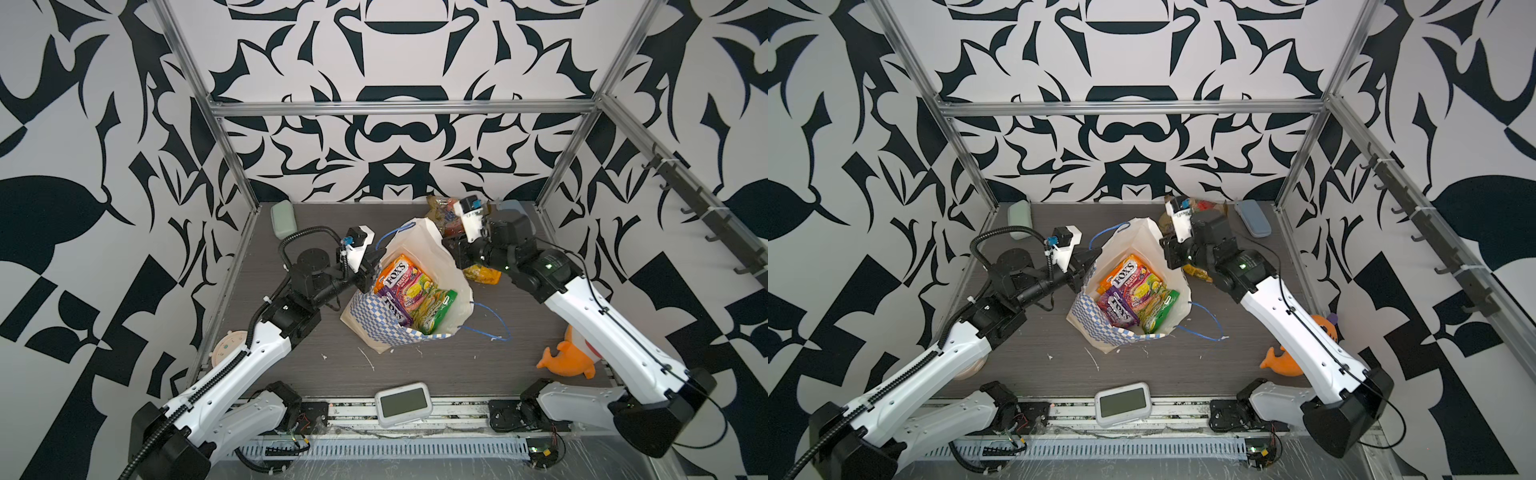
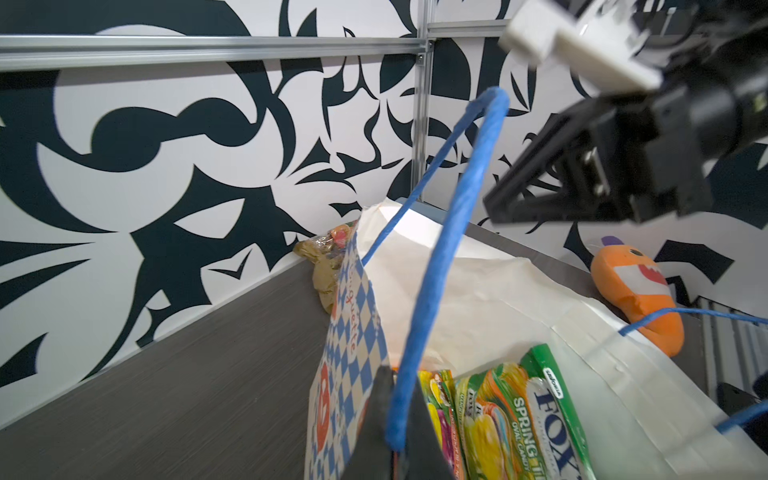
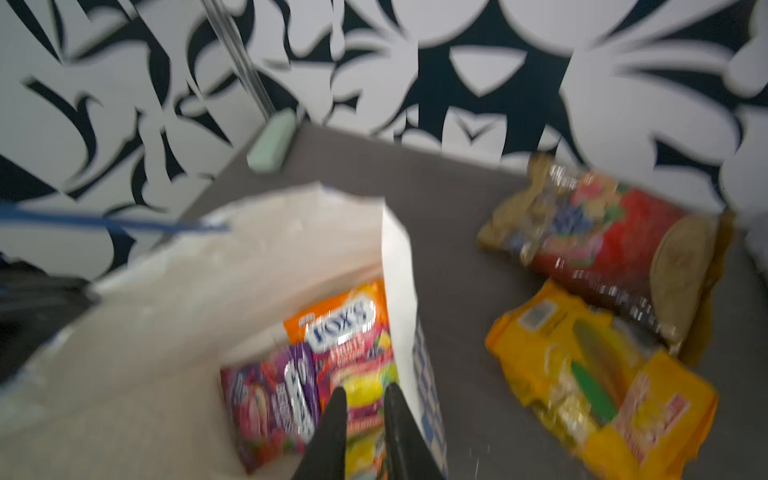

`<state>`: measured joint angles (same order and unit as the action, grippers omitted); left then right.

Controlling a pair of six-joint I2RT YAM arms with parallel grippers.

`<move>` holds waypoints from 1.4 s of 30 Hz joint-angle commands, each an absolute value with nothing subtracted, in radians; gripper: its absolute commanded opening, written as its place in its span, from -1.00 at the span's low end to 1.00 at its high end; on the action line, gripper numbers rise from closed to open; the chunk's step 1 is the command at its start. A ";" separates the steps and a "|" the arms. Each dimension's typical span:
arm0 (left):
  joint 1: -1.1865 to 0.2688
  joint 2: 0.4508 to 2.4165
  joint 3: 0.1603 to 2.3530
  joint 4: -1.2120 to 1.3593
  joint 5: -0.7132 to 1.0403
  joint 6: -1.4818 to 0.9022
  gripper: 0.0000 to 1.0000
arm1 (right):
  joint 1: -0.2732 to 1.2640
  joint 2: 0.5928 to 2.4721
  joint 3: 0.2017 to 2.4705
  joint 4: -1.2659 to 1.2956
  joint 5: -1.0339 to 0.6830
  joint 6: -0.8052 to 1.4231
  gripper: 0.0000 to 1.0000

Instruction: Take the snacks out of the paper bag

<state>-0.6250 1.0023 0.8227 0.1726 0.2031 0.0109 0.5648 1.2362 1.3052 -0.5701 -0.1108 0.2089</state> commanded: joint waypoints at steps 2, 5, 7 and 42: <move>-0.642 1.006 0.849 0.212 0.275 -0.044 -1.00 | 0.655 1.220 1.340 -0.769 -0.047 0.260 -0.37; -0.666 1.013 0.850 0.219 0.272 -0.047 -1.00 | 0.771 1.261 1.381 -0.900 0.058 0.286 -0.33; -0.681 1.023 0.854 0.219 0.273 -0.049 -1.00 | 0.813 1.301 1.416 -0.967 0.089 0.330 -0.30; -0.709 0.988 0.737 0.345 0.226 -0.074 -1.00 | 0.810 1.447 1.378 -1.119 0.138 0.802 0.24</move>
